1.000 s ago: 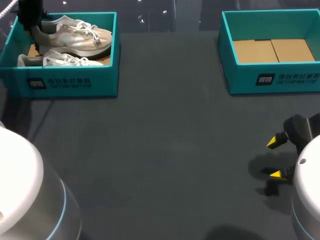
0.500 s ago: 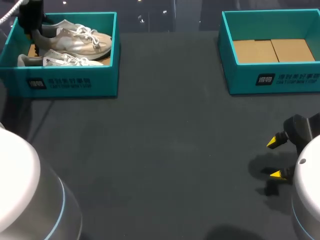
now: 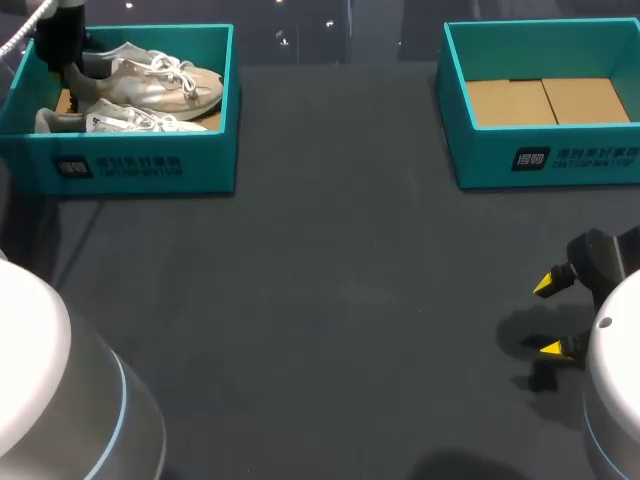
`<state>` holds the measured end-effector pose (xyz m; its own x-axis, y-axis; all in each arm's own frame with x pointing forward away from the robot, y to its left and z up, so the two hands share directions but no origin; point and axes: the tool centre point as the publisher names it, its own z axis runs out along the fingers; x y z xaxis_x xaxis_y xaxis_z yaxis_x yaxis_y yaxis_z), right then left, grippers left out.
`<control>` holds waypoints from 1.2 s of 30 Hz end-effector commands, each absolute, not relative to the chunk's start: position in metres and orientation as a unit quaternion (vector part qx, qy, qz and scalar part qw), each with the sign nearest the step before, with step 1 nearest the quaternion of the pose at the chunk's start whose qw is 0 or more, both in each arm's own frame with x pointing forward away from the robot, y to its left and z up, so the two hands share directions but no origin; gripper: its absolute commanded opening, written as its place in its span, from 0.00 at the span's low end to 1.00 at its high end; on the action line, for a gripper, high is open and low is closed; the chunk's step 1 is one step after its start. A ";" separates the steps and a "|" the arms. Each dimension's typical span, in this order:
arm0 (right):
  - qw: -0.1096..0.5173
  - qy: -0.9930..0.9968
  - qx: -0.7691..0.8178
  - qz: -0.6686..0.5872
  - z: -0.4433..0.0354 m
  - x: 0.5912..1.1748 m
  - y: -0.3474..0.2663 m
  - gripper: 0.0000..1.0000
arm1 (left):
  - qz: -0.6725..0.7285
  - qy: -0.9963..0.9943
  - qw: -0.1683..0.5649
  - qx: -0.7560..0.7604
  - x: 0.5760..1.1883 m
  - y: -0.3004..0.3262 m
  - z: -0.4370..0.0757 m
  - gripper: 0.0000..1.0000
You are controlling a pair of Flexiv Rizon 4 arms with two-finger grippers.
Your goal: Take the shoe out of the shoebox, open the shoe tongue, remove and reinsert the insole, then place the shoe into the shoebox
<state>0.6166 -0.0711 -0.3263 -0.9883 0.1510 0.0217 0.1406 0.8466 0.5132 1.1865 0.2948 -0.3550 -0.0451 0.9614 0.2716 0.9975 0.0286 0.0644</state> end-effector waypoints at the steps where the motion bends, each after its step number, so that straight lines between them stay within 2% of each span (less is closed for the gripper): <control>1: 0.011 0.961 0.076 0.266 -0.325 0.614 -0.072 1.00 | -0.114 -0.713 0.076 -0.688 1.193 0.295 -0.360 0.16; 9: 0.011 0.961 0.076 0.266 -0.325 0.614 -0.072 1.00 | -0.106 -0.712 0.073 -0.690 1.196 0.291 -0.365 0.19; 16: 0.011 0.961 0.076 0.266 -0.325 0.614 -0.072 1.00 | -0.099 -0.713 0.071 -0.691 1.196 0.287 -0.368 0.35; 22: 0.011 0.961 0.076 0.266 -0.325 0.614 -0.072 1.00 | -0.095 -0.711 0.056 -0.694 1.193 0.282 -0.360 0.40; 27: 0.011 0.961 0.076 0.266 -0.325 0.614 -0.072 1.00 | -0.096 -0.711 0.040 -0.695 1.193 0.277 -0.347 0.60; 28: 0.011 0.961 0.076 0.266 -0.325 0.614 -0.072 1.00 | -0.096 -0.710 0.037 -0.697 1.193 0.276 -0.345 0.68; 30: 0.011 0.961 0.076 0.266 -0.325 0.614 -0.072 1.00 | -0.097 -0.709 0.034 -0.698 1.193 0.275 -0.343 0.90; 33: 0.011 0.961 0.076 0.266 -0.325 0.614 -0.072 1.00 | -0.097 -0.710 0.032 -0.696 1.192 0.275 -0.338 0.98; 36: 0.011 0.961 0.076 0.266 -0.325 0.614 -0.072 1.00 | -0.095 -0.712 0.027 -0.695 1.189 0.275 -0.329 1.00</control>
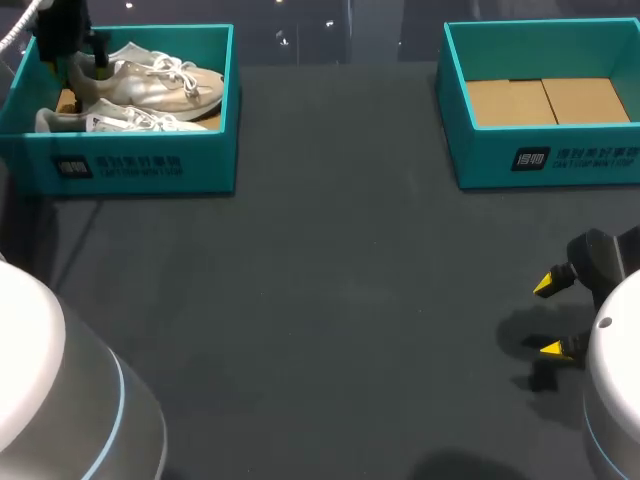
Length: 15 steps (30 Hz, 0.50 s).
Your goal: Take the shoe out of the shoebox, open the shoe tongue, remove and reinsert the insole, then place the shoe into the shoebox
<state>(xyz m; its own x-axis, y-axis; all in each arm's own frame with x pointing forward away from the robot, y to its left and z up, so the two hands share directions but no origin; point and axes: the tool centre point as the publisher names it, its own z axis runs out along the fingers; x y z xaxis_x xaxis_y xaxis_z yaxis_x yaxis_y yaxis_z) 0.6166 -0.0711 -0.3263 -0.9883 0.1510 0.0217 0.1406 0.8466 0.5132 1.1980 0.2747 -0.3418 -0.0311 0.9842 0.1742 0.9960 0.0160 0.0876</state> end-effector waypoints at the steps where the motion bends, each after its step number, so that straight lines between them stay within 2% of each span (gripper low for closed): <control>1: 0.011 0.961 0.076 0.266 -0.325 0.614 -0.072 1.00 | -0.098 -0.713 0.021 -0.694 1.187 0.274 -0.324 1.00; 8: 0.011 0.961 0.076 0.266 -0.325 0.614 -0.072 1.00 | -0.092 -0.714 -0.015 -0.694 1.178 0.266 -0.287 1.00; 15: 0.011 0.961 0.076 0.266 -0.325 0.614 -0.072 1.00 | -0.091 -0.706 -0.038 -0.701 1.139 0.260 -0.250 1.00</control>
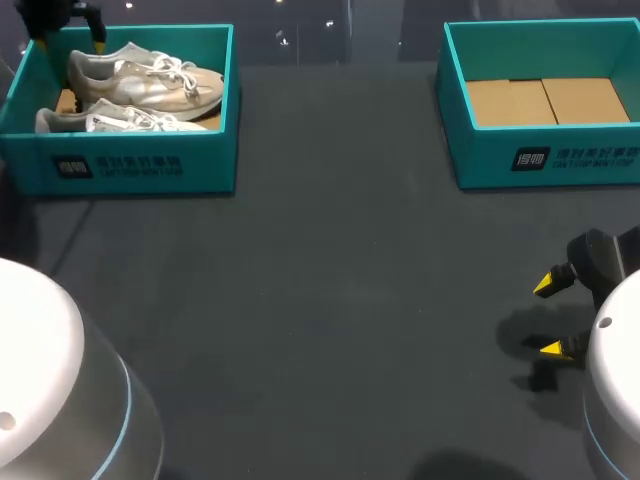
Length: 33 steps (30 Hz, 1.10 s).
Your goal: Take the shoe out of the shoebox, open the shoe tongue, remove and reinsert the insole, then place the shoe into the shoebox
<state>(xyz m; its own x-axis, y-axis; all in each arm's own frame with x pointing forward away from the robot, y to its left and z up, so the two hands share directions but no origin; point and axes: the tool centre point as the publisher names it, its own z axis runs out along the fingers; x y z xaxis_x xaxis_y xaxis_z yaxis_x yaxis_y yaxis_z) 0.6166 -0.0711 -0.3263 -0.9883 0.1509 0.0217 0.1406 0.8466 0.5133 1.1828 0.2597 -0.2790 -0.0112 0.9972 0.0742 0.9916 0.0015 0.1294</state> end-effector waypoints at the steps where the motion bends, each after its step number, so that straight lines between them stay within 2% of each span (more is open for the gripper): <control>1: 0.011 0.961 0.076 0.266 -0.325 0.614 -0.072 1.00 | 0.089 0.706 0.039 0.701 1.134 0.260 -0.247 1.00; 19: 0.011 0.961 0.076 0.266 -0.325 0.614 -0.072 1.00 | 0.057 0.710 0.037 0.701 1.048 0.275 -0.229 1.00; 33: 0.011 0.961 0.076 0.266 -0.325 0.614 -0.072 1.00 | 0.032 0.706 0.037 0.707 1.039 0.279 -0.227 1.00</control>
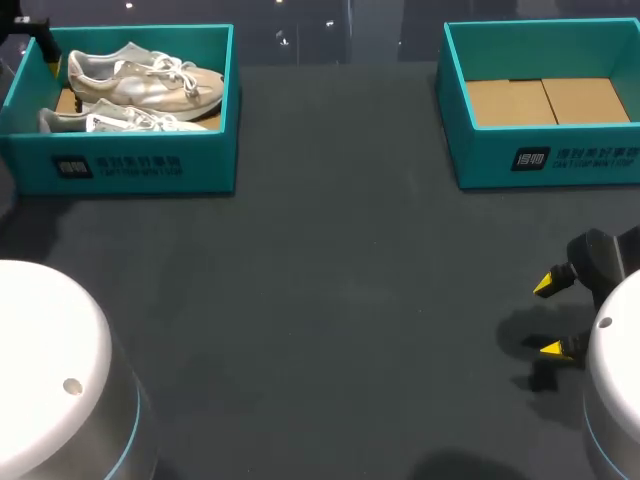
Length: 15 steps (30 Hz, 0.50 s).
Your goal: Take the shoe out of the shoebox, open the shoe tongue, remove and reinsert the insole, then place the shoe into the shoebox
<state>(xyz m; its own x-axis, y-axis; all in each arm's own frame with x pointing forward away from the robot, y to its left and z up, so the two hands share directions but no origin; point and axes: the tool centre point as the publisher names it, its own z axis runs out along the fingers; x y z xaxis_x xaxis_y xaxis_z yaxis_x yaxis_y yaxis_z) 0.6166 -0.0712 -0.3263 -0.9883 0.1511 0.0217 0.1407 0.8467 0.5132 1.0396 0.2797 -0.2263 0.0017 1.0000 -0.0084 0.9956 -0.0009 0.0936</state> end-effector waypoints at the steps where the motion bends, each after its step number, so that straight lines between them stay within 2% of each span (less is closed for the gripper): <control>1: 0.011 0.961 0.076 0.266 -0.325 0.614 -0.072 1.00 | 0.032 0.706 0.037 0.707 1.039 0.279 -0.227 1.00; 15: 0.011 0.961 0.076 0.266 -0.325 0.614 -0.072 1.00 | 0.033 0.721 0.023 0.692 1.034 0.285 -0.256 1.00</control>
